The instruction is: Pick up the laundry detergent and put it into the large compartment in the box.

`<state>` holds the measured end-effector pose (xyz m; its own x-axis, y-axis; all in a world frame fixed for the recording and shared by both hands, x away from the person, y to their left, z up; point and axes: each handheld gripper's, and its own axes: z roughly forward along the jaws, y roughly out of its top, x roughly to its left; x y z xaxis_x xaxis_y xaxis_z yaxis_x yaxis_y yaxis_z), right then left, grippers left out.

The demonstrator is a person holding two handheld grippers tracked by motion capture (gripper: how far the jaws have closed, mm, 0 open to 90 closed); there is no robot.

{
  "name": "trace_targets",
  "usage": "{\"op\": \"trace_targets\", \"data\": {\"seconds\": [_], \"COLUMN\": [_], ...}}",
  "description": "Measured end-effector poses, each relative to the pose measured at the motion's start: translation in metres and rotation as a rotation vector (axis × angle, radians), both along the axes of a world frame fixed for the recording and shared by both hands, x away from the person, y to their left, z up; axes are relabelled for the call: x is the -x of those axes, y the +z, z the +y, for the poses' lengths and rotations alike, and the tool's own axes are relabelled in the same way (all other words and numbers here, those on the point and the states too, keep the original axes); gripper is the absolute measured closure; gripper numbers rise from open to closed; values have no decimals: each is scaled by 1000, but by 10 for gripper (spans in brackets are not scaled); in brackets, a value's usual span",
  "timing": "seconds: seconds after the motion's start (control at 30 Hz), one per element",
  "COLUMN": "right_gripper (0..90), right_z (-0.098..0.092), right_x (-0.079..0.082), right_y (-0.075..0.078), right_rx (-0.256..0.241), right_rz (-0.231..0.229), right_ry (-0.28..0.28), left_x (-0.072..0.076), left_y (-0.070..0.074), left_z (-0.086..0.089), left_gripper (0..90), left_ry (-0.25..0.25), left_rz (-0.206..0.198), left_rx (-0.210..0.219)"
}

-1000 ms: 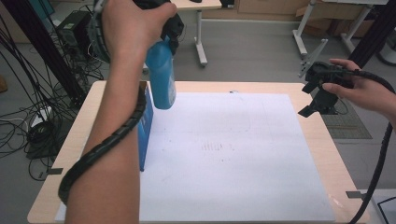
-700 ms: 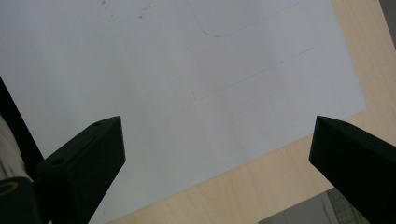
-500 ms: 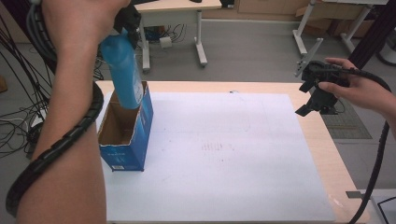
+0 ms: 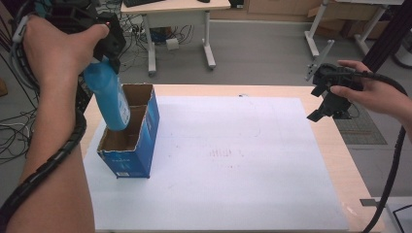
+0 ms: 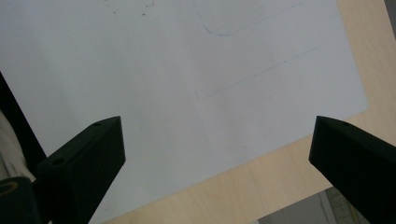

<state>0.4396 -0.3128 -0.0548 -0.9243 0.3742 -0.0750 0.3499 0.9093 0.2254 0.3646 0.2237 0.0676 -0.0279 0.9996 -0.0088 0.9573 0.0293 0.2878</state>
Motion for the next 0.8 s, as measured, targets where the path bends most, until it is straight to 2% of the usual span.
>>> {"op": "trace_targets", "data": {"seconds": [0.17,0.37,0.5,0.53,0.57,0.8], "right_gripper": [35,35,35,35,35,35], "right_z": [3,3,3,3,3,5], "right_x": [1,0,0,0,0,1], "right_y": [0,-2,-4,-4,-4,-4], "right_rx": [6,11,14,14,14,20], "right_rz": [-1,6,8,9,9,14], "right_ry": [2,-4,-8,-7,-7,-5], "left_x": [-6,-9,-12,-14,-14,-17], "left_y": [-17,-38,-51,-59,-59,-84], "left_z": [2,10,11,12,12,13], "left_gripper": [376,377,377,376,377,377], "left_ry": [2,0,-9,-11,-11,-9], "left_rz": [14,22,29,33,33,53], "left_rx": [-11,12,9,8,8,-9]}}
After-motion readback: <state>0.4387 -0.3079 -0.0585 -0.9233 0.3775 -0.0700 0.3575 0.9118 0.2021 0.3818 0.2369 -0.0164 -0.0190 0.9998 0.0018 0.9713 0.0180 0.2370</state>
